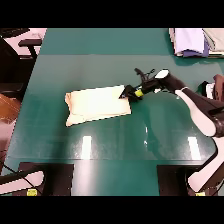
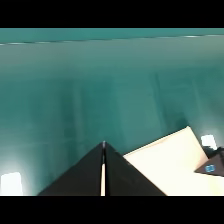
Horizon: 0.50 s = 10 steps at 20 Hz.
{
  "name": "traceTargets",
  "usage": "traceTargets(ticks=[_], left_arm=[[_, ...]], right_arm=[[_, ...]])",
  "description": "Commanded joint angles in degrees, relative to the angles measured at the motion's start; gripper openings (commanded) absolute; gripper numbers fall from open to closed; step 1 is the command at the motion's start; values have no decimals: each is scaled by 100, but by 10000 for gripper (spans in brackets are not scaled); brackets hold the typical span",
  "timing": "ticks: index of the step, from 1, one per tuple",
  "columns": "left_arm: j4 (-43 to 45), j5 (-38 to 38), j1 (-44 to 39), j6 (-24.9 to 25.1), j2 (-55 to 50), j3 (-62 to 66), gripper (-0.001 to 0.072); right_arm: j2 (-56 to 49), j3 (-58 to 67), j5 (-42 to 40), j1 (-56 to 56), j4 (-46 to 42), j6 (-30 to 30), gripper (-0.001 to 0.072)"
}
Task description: Fold the shirts.
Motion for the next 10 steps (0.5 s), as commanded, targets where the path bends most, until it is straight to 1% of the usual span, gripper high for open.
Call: traceTargets(ticks=[1,3,5,7,10], left_arm=[[-205,2,4,0,4,7,23],[-332,2,-28,0,4,7,23],[-310,9,-210,2,4,7,22],[-310,96,-560,4,4,7,22],[-306,262,-1182,57,4,7,22]], right_arm=[[-437,518,24,415,197,4,296],[-485,758,4,448,190,0,18],[-479,1069,37,334,131,0,18],[-354,1379,127,50,66,15,18],[105,1755,177,-603,-496,269,17]])
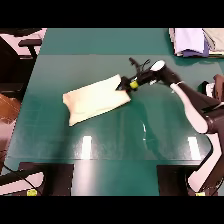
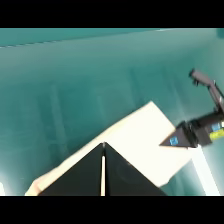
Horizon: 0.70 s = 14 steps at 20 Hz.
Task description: Fold the shirts.
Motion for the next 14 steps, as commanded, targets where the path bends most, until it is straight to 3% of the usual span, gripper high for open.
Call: traceTargets(ticks=[1,8,14], left_arm=[[-11,219,-638,48,4,7,23],[11,1104,-1436,50,4,7,23],[2,1379,-1648,39,4,7,23]], right_arm=[[505,417,42,-741,-682,243,18],[1961,470,190,-3292,-1821,326,17],[2243,470,-323,-5289,-1878,319,18]])
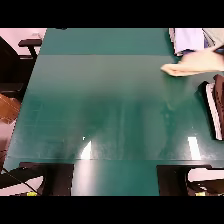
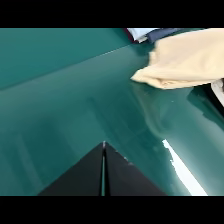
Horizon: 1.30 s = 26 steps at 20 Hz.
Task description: Fold the shirts.
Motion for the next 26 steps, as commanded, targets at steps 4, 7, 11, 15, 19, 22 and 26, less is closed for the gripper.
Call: traceTargets(ticks=[4,7,11,15,19,22,26], left_arm=[[-9,118,-87,-28,4,7,23],[-17,118,-90,-55,4,7,22],[-20,105,-90,-55,4,7,22],[-17,105,-87,-52,4,7,23],[-13,39,-87,-50,4,7,23],[-11,39,-87,-46,4,7,23],[-11,39,-87,-46,4,7,23]], right_arm=[[66,9,-918,-1510,-103,-59,17],[-37,11,-1099,-1628,-52,-164,17],[-109,557,-999,-1615,-52,-407,17],[-81,1504,-717,-1617,-55,-407,17],[490,1001,-796,-1733,-61,-623,17],[793,772,-426,-2011,-66,-732,17],[1043,428,343,-2465,-136,-1130,17]])
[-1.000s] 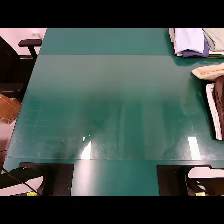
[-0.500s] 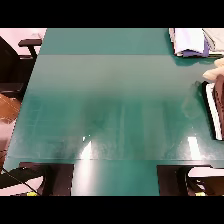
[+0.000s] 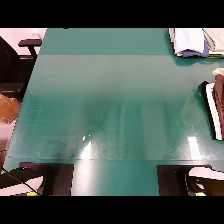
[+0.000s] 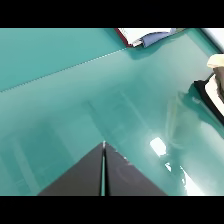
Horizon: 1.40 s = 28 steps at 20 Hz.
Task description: Fold the shirts.
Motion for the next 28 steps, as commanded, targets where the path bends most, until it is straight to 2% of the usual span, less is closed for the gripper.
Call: traceTargets(ticks=[1,6,9,10,12,13,14,16,21,25,28], left_arm=[[7,-9,0,7,4,7,23],[4,-11,0,11,4,7,23],[7,-13,0,50,4,7,23],[7,-13,0,48,4,7,23],[7,-11,0,48,4,7,23],[7,-11,0,50,4,7,23],[7,-11,0,50,4,7,23],[4,-13,0,48,4,7,23],[4,-20,0,48,4,7,23],[28,-28,0,46,4,7,23],[22,72,0,46,4,7,23]], right_arm=[[273,-413,702,-420,-188,-295,17],[796,-1718,1139,-855,-1794,-289,18],[1102,-2485,1110,-1095,-2269,-289,33],[1158,-2667,1095,-1152,-2291,-286,133],[1222,-2927,1054,-1340,-2273,-278,488],[1220,-2946,1067,-1408,-2273,-192,605],[1231,-2942,1051,-1451,-2260,-120,629],[1333,-2944,922,-1427,-2153,-52,629],[1759,-2944,133,-632,-1012,-52,628],[1934,-2944,186,756,0,-52,626],[1926,-2944,162,2149,7,-52,622]])
